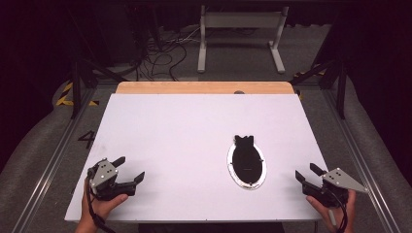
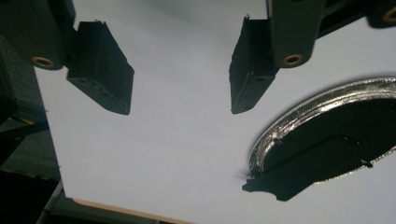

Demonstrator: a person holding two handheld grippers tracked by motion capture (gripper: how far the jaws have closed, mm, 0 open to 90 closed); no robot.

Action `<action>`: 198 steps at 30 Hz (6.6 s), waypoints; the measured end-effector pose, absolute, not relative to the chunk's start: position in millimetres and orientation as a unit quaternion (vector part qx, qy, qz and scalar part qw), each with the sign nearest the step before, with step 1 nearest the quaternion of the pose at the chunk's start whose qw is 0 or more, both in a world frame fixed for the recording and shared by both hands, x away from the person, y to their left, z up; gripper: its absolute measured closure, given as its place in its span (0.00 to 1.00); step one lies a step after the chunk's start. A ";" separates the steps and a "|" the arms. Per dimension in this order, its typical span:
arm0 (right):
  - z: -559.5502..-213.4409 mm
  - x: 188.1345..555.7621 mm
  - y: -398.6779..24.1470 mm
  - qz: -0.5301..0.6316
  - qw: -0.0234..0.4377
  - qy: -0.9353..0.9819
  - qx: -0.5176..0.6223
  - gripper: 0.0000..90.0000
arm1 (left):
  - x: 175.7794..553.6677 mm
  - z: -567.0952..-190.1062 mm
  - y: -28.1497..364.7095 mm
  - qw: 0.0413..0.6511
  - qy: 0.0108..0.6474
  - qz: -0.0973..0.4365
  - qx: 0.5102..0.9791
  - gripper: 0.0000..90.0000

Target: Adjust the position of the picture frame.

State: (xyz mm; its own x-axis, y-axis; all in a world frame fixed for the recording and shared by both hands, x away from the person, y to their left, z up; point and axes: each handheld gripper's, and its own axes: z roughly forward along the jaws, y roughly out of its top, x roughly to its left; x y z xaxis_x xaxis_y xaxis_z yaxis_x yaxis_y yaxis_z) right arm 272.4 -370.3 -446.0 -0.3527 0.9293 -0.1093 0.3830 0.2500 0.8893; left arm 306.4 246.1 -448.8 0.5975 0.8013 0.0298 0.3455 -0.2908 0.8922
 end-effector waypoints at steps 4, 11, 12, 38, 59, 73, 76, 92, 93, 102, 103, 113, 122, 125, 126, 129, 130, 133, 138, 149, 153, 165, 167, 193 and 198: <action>-445.8 276.6 -368.5 0.399 0.327 0.727 0.453 0.50 | 303.9 -449.8 242.2 0.466 0.370 0.238 0.768 0.16; -444.0 297.1 -356.1 0.394 0.295 0.750 0.442 0.74 | 296.7 -449.7 230.3 0.445 0.341 0.252 0.789 0.21; -443.6 301.5 -353.6 0.396 0.291 0.751 0.442 0.78 | 296.2 -449.1 230.5 0.447 0.342 0.252 0.787 0.21; -455.5 350.6 -299.4 0.346 0.224 0.814 0.410 1.00 | 296.7 -453.6 228.7 0.432 0.346 0.253 0.793 0.23; -456.1 347.8 -298.5 0.350 0.203 0.820 0.405 1.00 | 291.4 -451.1 232.7 0.434 0.340 0.253 0.795 0.23; -456.0 366.2 -298.0 0.353 0.203 0.807 0.429 1.00 | 298.0 -450.3 226.0 0.443 0.337 0.228 0.799 0.32; -456.0 370.9 -295.5 0.349 0.206 0.805 0.433 1.00 | 304.0 -449.0 221.6 0.447 0.325 0.216 0.805 0.38; -456.0 381.2 -300.5 0.367 0.167 0.801 0.443 1.00 | 323.3 -444.1 187.7 0.432 0.257 0.177 0.846 1.00; -456.5 381.5 -300.5 0.370 0.163 0.798 0.446 1.00 | 326.7 -443.9 183.7 0.431 0.253 0.175 0.848 1.00; -456.6 385.8 -297.9 0.374 0.156 0.800 0.443 1.00 | 357.0 -449.6 135.5 0.420 0.205 0.147 0.872 1.00; -456.6 387.0 -298.0 0.375 0.153 0.801 0.441 1.00 | 357.2 -450.6 133.9 0.419 0.201 0.145 0.873 1.00; -457.0 391.6 -293.1 0.380 0.141 0.798 0.446 1.00 | 351.9 -451.6 136.9 0.436 0.203 0.137 0.866 1.00; -457.0 392.7 -285.4 0.379 0.143 0.800 0.442 1.00 | 350.5 -455.6 132.0 0.425 0.203 0.134 0.872 1.00; -456.8 393.3 -283.4 0.377 0.146 0.804 0.436 1.00 | 350.6 -456.4 129.8 0.421 0.198 0.131 0.875 1.00; -456.5 393.4 -282.6 0.376 0.147 0.805 0.435 1.00 | 350.6 -456.4 129.3 0.422 0.197 0.131 0.875 1.00; -455.5 395.5 -281.8 0.371 0.146 0.812 0.426 1.00 | 350.3 -456.2 128.6 0.421 0.195 0.130 0.876 1.00; -454.9 396.1 -281.5 0.369 0.144 0.814 0.425 1.00 | 349.7 -455.8 128.7 0.420 0.195 0.131 0.877 1.00; -453.4 399.3 -278.6 0.363 0.146 0.819 0.420 1.00 | 349.3 -454.8 129.5 0.422 0.195 0.131 0.876 1.00; -454.6 406.2 -271.7 0.367 0.148 0.818 0.417 0.99 | 349.7 -453.6 130.8 0.422 0.201 0.131 0.874 1.00; -450.0 428.5 -249.4 0.344 0.150 0.824 0.425 0.98 | 348.3 -453.5 130.9 0.421 0.200 0.126 0.876 1.00; -450.2 434.1 -237.2 0.335 0.170 0.827 0.418 0.96 | 347.2 -453.5 129.7 0.424 0.195 0.123 0.876 1.00; -450.2 450.4 -207.7 0.332 0.176 0.824 0.424 0.93 | 346.4 -454.6 130.7 0.426 0.194 0.117 0.876 1.00; -450.3 452.3 -203.1 0.334 0.174 0.827 0.417 0.91 | 346.3 -454.9 130.5 0.429 0.195 0.114 0.875 0.99; -423.3 395.7 -190.7 0.386 0.174 0.835 0.352 0.93 | 358.3 -449.8 128.1 0.446 0.196 0.124 0.865 1.00; -428.1 345.4 -204.7 0.410 0.148 0.842 0.317 1.00 | 370.9 -442.1 122.9 0.442 0.200 0.136 0.864 1.00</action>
State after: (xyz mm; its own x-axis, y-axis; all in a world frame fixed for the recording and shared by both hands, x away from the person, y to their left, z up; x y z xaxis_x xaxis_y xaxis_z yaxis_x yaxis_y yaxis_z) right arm 345.4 -204.7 -428.1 -0.7545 0.6562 0.0107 0.4126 0.4617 0.7853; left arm 370.9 122.9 -442.1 0.8831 0.4657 0.0569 0.2258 -0.5284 0.8184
